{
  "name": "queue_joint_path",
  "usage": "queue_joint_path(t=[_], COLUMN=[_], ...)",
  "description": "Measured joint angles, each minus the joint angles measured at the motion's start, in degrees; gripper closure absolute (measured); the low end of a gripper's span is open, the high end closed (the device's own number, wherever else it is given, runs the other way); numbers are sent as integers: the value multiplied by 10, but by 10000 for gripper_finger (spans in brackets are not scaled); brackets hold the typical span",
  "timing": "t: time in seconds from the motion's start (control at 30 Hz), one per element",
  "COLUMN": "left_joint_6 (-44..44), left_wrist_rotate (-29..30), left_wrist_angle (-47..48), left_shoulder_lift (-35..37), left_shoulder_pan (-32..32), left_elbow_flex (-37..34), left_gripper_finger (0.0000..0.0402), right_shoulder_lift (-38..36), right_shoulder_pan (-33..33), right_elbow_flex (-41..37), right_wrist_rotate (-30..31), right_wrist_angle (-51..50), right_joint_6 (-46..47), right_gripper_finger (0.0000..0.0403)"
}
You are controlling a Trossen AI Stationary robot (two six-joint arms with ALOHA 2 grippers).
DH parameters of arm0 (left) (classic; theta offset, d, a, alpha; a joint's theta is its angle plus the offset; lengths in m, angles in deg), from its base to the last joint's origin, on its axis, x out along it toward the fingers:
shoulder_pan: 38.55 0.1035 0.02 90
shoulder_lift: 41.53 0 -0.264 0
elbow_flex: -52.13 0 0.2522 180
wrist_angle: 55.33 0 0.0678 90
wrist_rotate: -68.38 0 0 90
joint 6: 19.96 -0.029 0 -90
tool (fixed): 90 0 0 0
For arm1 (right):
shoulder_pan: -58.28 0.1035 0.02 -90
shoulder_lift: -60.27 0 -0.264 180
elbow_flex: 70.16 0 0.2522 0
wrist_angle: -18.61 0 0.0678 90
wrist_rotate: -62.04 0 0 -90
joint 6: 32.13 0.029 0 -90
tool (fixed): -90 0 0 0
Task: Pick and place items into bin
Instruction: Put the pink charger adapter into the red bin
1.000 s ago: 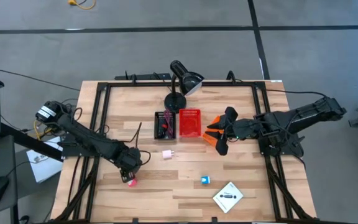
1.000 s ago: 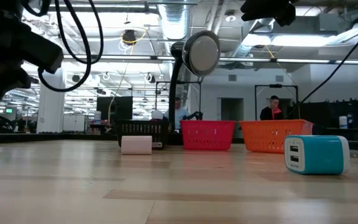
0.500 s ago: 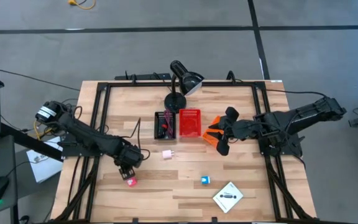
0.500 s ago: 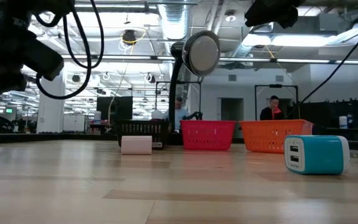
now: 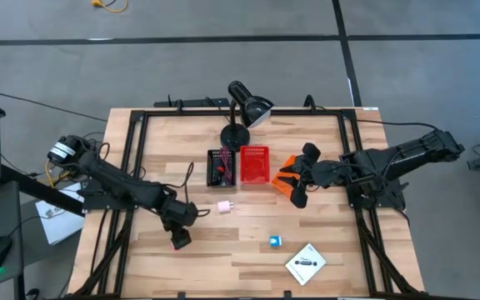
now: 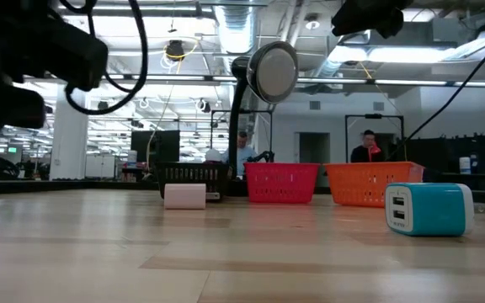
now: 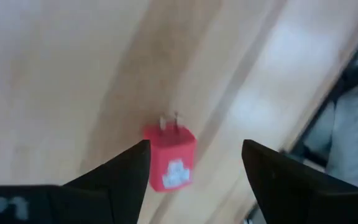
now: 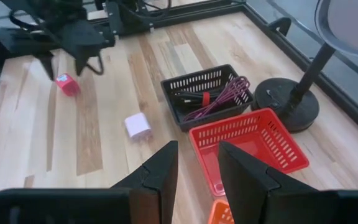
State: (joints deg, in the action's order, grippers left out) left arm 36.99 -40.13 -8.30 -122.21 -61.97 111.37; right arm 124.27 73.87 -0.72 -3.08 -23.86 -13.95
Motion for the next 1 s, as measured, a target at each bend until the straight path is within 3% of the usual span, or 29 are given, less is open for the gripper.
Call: queue_joint_path(t=[0.37, 0.63, 1.0], left_joint_6=[25, 67, 77], left_wrist_rotate=[46, 118, 174], left_wrist_angle=[26, 26, -10], left_shoulder_lift=[0, 0, -5], left_shoulder_pan=[-56, -96, -139], left_elbow_flex=[0, 0, 0], left_gripper_finger=[169, 169, 169], right_shoulder_lift=[0, 0, 0], right_shoulder_pan=[0, 0, 0], right_elbow_flex=[0, 0, 0], right_wrist_rotate=[9, 9, 9], right_wrist_angle=[7, 9, 9], right_joint_6=[-2, -2, -2], right_gripper_finger=[294, 294, 294])
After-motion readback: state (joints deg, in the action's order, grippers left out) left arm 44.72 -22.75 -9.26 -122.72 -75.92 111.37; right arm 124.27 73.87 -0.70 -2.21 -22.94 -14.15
